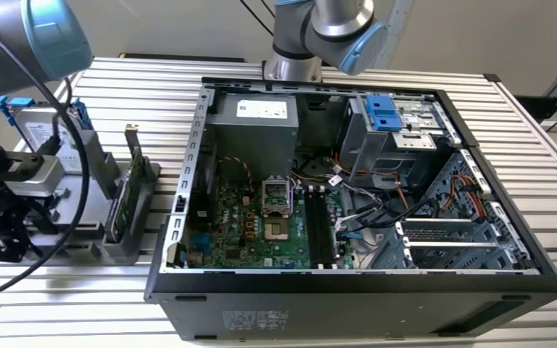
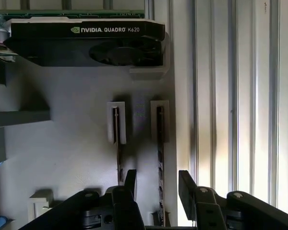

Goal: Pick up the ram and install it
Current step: 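Pick up the ram and move it above insertion slot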

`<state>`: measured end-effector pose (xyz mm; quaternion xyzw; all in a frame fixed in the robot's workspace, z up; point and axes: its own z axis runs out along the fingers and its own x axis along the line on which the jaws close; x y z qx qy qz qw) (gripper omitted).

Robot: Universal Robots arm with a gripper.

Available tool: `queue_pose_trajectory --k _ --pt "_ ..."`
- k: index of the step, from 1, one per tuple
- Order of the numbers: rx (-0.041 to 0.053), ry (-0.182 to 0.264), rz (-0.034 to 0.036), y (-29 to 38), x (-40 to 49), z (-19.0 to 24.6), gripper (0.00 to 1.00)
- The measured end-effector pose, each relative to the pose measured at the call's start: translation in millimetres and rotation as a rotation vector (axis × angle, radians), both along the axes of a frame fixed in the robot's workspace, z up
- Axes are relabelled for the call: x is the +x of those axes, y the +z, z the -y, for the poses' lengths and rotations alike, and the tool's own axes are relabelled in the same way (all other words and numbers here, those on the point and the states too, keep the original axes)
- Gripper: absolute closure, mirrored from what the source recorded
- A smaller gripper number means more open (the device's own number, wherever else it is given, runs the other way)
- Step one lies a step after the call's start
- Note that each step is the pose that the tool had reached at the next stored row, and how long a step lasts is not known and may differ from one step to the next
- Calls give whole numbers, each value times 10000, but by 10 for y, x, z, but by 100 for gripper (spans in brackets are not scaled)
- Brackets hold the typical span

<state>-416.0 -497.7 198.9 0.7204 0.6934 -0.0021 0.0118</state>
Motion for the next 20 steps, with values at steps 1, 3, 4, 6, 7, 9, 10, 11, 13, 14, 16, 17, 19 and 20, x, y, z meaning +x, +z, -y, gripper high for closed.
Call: queue_pose_trajectory --k 1,3,4,6,7,9,10,11,13,14,16,17,19,20 --pt "0 -1 1 -9 0 0 0" --pt "0 -1 1 -25 0 1 0" --pt "0 -1 0 -33 0 1 0" --pt "-3 -1 -2 -39 0 2 0" --pt "-8 0 0 -40 0 2 0" --pt "-20 1 1 -40 1 3 0" --pt "-25 0 1 -41 1 2 0" --pt "-31 0 1 -41 0 2 0" --pt "-43 0 1 -40 0 2 100" --pt "-49 0 1 -40 0 2 100" --pt "-61 0 1 -40 0 2 100" --pt "-66 0 1 -40 0 2 100" --pt "-79 0 0 -40 0 2 100" --pt "-85 0 1 -40 0 2 100"
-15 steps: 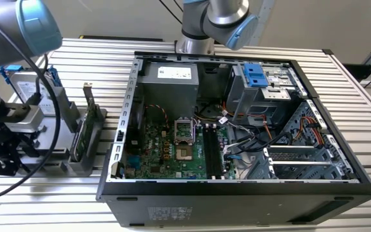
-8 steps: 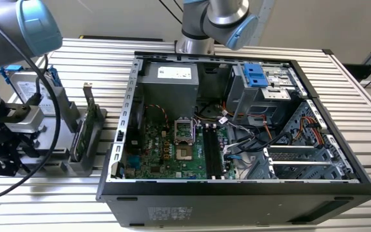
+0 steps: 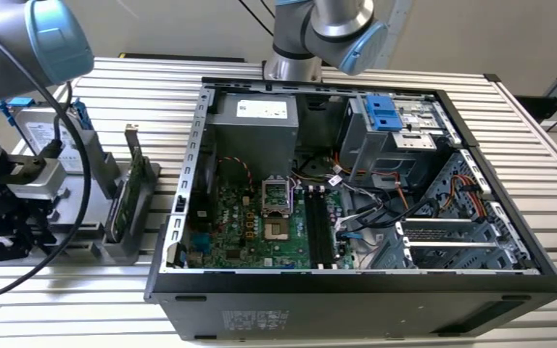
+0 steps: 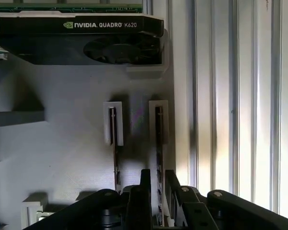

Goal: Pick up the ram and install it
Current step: 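Pick up the ram and move it above insertion slot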

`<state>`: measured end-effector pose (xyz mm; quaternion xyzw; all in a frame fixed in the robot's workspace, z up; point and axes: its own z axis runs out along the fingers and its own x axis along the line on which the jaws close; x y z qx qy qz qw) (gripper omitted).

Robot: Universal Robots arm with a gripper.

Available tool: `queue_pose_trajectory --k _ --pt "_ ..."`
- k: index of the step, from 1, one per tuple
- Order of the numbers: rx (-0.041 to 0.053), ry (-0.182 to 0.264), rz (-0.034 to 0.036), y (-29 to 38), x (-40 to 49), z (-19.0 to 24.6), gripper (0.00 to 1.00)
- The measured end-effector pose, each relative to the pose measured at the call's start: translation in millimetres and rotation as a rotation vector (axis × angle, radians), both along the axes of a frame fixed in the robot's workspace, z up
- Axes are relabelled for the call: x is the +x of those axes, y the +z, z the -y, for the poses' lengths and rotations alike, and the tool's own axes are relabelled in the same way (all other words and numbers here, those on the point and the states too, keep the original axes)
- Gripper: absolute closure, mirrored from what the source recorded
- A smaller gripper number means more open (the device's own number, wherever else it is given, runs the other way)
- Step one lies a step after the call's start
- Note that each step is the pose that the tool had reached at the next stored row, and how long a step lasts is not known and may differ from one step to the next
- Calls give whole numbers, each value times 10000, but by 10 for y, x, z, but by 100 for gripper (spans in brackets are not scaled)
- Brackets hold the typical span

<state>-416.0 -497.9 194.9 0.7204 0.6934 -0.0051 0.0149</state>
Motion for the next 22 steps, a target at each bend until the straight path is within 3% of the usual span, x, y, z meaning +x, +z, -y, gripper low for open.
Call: queue_pose_trajectory --k 22 --pt "-131 0 0 0 0 0 100"
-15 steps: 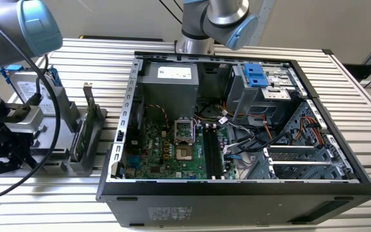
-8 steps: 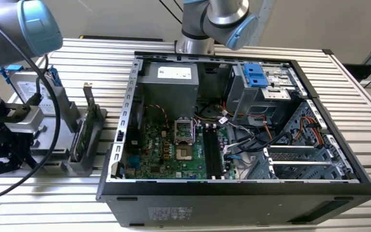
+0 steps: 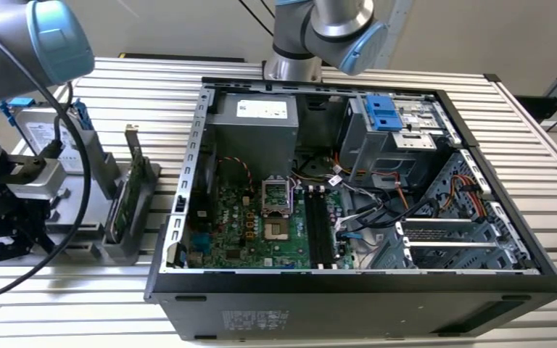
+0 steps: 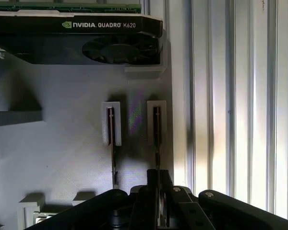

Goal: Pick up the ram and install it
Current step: 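Pick up the ram and move it above insertion slot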

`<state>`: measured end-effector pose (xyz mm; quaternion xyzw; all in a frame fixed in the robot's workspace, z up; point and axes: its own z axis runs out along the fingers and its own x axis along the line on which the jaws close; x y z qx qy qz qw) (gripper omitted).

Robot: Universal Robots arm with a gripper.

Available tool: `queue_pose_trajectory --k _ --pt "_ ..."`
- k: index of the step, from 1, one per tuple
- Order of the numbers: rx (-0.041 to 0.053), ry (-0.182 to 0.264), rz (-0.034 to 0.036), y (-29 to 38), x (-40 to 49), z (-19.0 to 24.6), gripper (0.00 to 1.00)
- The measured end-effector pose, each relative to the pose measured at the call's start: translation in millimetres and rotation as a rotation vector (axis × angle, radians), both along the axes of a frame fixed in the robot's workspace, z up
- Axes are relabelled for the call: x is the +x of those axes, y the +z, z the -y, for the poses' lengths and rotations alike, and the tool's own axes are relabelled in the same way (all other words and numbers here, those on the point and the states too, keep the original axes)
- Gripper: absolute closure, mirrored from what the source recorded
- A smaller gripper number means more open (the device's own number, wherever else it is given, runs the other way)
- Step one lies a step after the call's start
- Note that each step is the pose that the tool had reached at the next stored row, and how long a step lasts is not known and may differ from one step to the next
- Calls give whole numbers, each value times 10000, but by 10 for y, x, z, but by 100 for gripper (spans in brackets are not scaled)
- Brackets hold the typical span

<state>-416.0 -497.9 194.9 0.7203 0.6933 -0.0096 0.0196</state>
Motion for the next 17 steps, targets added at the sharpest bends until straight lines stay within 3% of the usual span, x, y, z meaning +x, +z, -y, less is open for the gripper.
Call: queue_pose_trajectory --k 17 --pt "-101 0 0 0 0 0 100"
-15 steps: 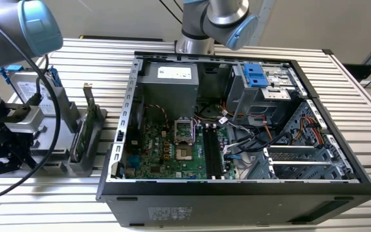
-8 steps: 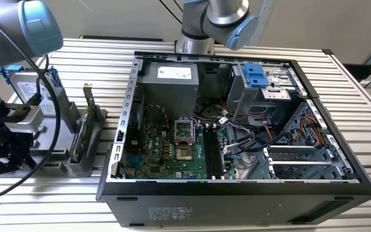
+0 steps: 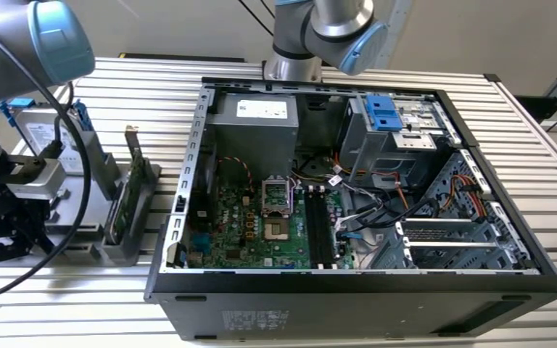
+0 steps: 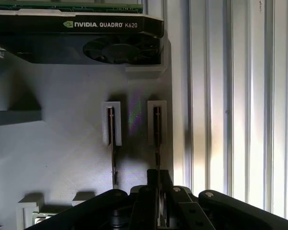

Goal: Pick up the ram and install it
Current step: 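Pick up the ram and move it above insertion slot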

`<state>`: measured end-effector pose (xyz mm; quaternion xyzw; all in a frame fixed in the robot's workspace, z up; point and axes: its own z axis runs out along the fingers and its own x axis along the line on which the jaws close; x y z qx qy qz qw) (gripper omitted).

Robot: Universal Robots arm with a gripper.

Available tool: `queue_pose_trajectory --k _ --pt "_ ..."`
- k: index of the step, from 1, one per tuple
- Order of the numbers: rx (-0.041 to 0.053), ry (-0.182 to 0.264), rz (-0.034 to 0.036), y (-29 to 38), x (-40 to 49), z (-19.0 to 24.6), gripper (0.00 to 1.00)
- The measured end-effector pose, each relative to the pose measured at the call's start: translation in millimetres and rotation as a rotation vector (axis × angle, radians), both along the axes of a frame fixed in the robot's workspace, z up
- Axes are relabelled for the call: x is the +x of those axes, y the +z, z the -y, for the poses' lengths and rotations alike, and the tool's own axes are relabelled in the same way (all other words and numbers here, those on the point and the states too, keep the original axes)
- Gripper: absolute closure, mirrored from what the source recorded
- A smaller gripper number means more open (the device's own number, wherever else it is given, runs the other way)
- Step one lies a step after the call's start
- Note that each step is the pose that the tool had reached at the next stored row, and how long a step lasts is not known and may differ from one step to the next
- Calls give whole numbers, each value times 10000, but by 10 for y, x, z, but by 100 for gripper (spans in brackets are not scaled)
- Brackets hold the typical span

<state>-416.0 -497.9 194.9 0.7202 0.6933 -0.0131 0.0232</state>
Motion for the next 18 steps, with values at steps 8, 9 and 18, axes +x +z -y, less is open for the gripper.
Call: queue_pose_trajectory --k 8,9,18 --pt "-47 0 0 0 0 0 100" --pt "-53 0 0 0 0 0 100" --pt "-92 0 -2 12 0 0 100"
